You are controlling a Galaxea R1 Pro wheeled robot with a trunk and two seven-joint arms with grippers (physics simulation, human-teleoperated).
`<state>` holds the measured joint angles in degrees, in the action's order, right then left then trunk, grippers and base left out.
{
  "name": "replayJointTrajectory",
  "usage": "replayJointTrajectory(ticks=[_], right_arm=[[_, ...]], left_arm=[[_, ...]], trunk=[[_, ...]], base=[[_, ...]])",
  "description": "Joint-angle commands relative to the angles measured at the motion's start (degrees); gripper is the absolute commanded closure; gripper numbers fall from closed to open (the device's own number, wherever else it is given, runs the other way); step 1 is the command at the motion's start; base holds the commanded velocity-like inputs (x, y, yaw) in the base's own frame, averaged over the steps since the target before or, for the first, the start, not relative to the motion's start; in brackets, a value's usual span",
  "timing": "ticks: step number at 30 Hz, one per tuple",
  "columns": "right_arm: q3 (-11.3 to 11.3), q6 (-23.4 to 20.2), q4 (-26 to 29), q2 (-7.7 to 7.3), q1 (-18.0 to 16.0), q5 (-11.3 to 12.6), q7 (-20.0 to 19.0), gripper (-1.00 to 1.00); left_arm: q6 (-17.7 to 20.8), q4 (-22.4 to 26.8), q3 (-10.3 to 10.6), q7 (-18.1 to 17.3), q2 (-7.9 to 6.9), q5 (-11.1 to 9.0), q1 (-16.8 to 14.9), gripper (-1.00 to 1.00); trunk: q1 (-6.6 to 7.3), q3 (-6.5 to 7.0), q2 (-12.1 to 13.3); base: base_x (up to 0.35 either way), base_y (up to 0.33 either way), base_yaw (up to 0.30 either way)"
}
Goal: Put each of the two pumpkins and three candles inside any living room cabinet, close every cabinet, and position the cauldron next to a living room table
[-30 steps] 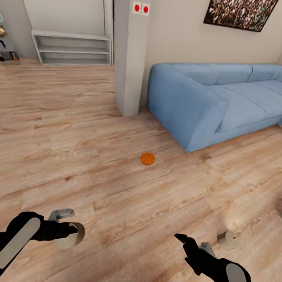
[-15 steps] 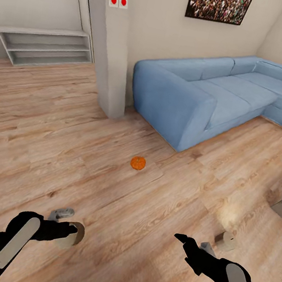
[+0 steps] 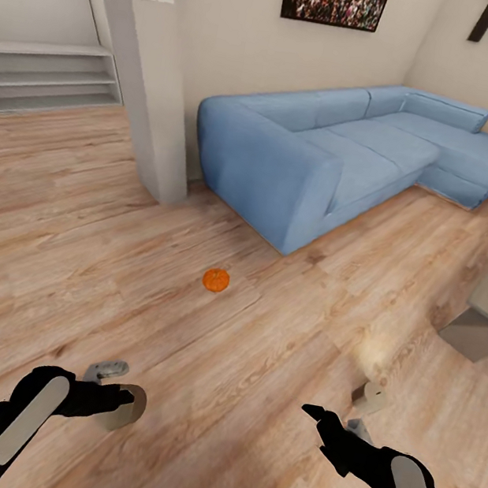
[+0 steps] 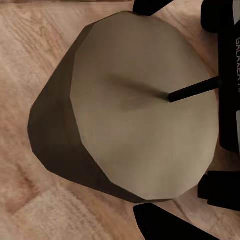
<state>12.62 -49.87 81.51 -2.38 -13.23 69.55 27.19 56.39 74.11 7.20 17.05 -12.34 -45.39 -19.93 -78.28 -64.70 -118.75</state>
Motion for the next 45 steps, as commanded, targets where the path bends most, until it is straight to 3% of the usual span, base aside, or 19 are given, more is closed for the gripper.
replayJointTrajectory(ticks=[1, 11, 25, 45], right_arm=[[0.03, -0.14, 0.05, 0.00, -0.04, 0.59, 0.57, -1.00], [0.03, -0.08, -0.09, 0.00, -0.04, 0.59, 0.58, -1.00], [0.03, -0.05, -0.39, 0.00, -0.04, 0.59, 0.58, -1.00], [0.03, -0.08, -0.39, -0.07, -0.04, 0.59, 0.58, -1.00]], left_arm=[[0.04, 0.07, 0.12, 0.59, -0.06, -0.75, -0.02, 1.00], [0.04, 0.07, 0.18, 0.62, -0.07, -0.75, -0.02, 1.00], [0.04, 0.07, 0.18, 0.62, -0.14, -0.75, -0.02, 1.00], [0.04, 0.07, 0.18, 0.61, -0.14, -0.75, -0.02, 1.00]], trunk=[[0.01, -0.04, -0.02], [0.01, -0.05, -0.02], [0.01, -0.04, -0.02], [0.01, 0.94, -0.02]], base=[[0.000, 0.000, -0.254], [0.091, 0.000, -0.257], [0.280, 0.000, -0.257], [0.194, 0.000, -0.263]])
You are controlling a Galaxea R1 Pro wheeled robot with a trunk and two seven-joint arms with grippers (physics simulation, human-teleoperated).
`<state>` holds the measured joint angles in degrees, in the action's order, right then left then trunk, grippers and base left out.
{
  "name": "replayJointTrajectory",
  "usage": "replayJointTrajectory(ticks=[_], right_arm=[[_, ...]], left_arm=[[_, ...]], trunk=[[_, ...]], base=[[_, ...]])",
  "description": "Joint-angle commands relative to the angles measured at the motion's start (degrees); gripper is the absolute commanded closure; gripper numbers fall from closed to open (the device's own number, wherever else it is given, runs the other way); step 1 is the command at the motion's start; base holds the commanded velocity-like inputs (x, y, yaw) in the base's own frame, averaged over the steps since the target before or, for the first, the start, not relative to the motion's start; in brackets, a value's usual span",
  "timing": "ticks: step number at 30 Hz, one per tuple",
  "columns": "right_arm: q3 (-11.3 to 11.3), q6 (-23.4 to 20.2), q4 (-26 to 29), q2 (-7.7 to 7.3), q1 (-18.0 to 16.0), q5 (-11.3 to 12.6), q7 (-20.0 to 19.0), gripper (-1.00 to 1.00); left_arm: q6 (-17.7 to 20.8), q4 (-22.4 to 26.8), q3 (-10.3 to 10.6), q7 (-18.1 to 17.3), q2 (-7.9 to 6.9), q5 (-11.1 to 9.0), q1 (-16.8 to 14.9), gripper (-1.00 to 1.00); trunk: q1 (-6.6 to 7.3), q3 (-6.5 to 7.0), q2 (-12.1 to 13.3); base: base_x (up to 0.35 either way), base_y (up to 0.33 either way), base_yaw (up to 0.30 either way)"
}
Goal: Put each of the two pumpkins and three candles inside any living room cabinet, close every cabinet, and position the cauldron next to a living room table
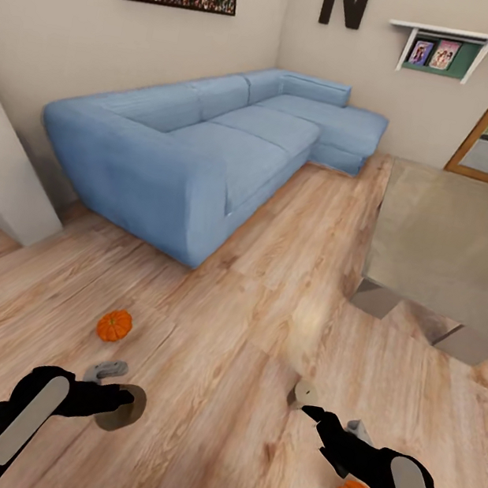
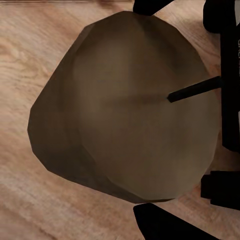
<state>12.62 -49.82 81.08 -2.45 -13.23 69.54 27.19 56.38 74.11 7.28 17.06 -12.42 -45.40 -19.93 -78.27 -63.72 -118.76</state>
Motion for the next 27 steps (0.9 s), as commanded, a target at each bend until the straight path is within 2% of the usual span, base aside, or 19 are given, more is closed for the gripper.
replayJointTrajectory(ticks=[1, 19, 27], right_arm=[[0.03, -0.15, 0.05, 0.00, -0.04, 0.59, 0.58, -1.00], [0.03, -0.19, 0.13, 0.09, -0.04, 0.59, 0.58, -1.00], [0.03, -0.19, 0.20, 0.07, -0.04, 0.51, 0.58, -1.00]], left_arm=[[0.05, 0.07, 0.11, 0.60, -0.06, -0.75, -0.02, 1.00], [0.05, 0.07, 0.11, 0.60, -0.05, -0.75, -0.02, 1.00], [0.05, 0.07, 0.11, 0.60, -0.06, -0.75, -0.02, 1.00]], trunk=[[-0.01, 0.02, -0.02], [-0.01, 1.12, -0.02], [-0.01, 1.61, -0.02]], base=[[0.112, 0.000, -0.247], [0.124, 0.043, -0.245], [0.021, 0.206, -0.245]])
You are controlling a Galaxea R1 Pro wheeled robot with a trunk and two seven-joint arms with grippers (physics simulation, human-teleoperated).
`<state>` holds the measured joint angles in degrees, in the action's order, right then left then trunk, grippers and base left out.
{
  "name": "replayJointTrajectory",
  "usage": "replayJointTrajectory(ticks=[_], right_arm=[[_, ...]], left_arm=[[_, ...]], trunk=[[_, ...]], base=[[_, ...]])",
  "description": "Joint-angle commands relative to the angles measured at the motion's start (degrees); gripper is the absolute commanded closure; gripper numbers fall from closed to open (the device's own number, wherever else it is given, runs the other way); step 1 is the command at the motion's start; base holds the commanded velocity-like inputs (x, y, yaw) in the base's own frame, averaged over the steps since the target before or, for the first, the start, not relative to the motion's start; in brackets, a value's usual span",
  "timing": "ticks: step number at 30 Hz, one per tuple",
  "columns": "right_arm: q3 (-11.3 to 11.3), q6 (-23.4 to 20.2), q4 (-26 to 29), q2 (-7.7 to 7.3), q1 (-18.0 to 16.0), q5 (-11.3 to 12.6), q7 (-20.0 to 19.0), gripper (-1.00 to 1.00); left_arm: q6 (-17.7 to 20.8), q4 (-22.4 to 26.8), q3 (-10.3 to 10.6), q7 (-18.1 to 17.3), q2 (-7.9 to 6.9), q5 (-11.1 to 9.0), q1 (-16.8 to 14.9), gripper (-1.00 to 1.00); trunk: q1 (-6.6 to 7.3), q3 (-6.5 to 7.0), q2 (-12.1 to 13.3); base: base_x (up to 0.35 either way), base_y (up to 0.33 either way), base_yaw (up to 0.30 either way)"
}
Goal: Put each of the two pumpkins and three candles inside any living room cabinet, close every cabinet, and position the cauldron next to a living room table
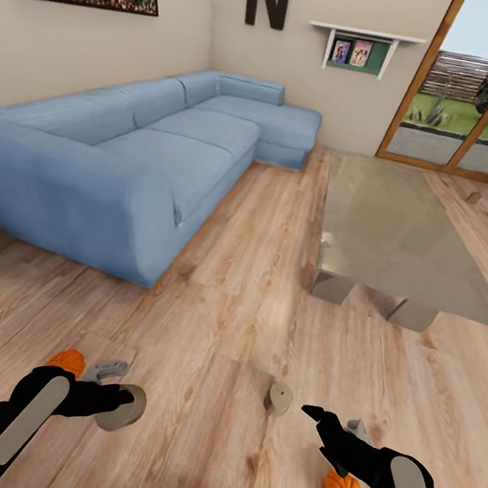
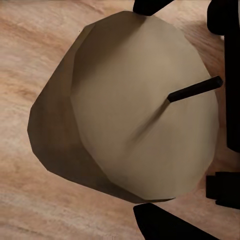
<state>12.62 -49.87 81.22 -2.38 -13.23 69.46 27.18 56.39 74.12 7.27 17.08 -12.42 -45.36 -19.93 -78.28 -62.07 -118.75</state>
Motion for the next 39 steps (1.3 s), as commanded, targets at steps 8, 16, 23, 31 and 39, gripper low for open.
replayJointTrajectory(ticks=[8, 16, 23, 31, 39], right_arm=[[0.03, -0.14, 0.03, 0.01, -0.05, 0.67, 0.59, -1.00], [0.03, -0.14, 0.07, 0.03, -0.05, 0.68, 0.59, -1.00], [0.03, -0.14, 0.07, 0.05, -0.05, 0.65, 0.59, -1.00], [0.03, -0.14, 0.00, 0.05, -0.05, 0.68, 0.65, -1.00], [0.03, -0.14, 0.05, 0.09, -0.05, 0.68, 0.68, -1.00]], left_arm=[[0.03, 0.06, 0.11, 0.59, -0.06, -0.78, -0.01, 1.00], [0.03, 0.06, 0.11, 0.59, -0.06, -0.78, -0.02, 1.00], [0.03, 0.06, 0.11, 0.59, -0.06, -0.78, -0.01, 1.00], [0.03, 0.06, 0.08, 0.59, -0.06, -0.78, -0.01, 1.00], [0.03, 0.03, 0.02, 0.57, -0.06, -0.78, -0.02, 1.00]], trunk=[[0.00, 0.45, -0.02], [0.00, 0.94, -0.02], [0.00, 1.36, -0.02], [0.00, 1.85, -0.02], [0.00, 2.34, -0.02]], base=[[0.066, 0.114, -0.245], [0.101, 0.150, -0.245], [0.017, 0.029, -0.245], [0.001, 0.002, -0.245], [0.000, 0.078, -0.245]])
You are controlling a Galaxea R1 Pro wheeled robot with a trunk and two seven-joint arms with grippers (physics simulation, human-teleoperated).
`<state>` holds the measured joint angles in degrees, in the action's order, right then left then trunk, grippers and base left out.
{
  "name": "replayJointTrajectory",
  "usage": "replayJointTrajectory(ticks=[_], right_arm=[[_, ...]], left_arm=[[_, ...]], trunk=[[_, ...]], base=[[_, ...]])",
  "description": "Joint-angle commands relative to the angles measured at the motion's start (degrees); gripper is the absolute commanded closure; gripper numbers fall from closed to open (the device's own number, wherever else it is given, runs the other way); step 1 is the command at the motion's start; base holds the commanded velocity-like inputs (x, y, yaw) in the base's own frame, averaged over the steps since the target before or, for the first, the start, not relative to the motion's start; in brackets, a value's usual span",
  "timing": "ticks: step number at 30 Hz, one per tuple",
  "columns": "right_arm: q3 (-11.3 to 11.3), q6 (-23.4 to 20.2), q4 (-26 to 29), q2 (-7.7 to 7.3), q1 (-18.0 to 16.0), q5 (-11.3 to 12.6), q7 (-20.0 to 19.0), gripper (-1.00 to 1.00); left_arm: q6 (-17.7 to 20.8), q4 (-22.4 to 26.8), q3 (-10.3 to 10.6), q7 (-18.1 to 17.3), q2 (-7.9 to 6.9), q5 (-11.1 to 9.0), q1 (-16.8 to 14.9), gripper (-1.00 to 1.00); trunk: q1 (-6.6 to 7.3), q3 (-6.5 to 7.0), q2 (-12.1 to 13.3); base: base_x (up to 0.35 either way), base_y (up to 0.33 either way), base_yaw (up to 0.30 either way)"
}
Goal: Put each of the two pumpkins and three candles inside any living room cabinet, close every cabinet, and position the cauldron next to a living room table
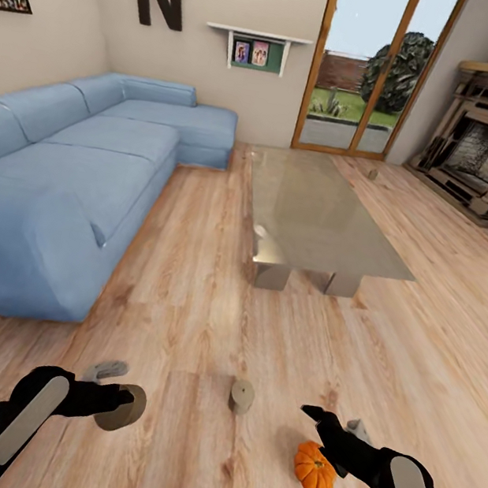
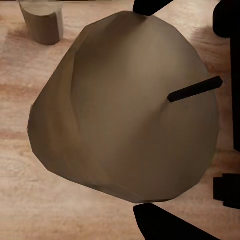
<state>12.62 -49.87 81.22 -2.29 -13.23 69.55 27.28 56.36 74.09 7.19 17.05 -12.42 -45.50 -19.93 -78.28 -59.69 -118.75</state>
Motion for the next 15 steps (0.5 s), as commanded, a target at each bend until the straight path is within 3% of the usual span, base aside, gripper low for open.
replayJointTrajectory(ticks=[1, 15], right_arm=[[0.03, -0.14, 0.06, 0.01, -0.05, 0.59, 0.59, -1.00], [0.03, -0.14, 0.01, 0.01, -0.05, 0.42, 0.79, -1.00]], left_arm=[[0.07, 0.06, 0.10, 0.59, -0.06, -0.64, -0.01, 1.00], [0.07, 0.02, 0.10, 0.59, -0.06, -0.64, -0.02, 1.00]], trunk=[[0.01, 0.02, -0.02], [0.01, 0.87, -0.02]], base=[[0.000, 0.016, -0.245], [0.000, 0.026, -0.245]])
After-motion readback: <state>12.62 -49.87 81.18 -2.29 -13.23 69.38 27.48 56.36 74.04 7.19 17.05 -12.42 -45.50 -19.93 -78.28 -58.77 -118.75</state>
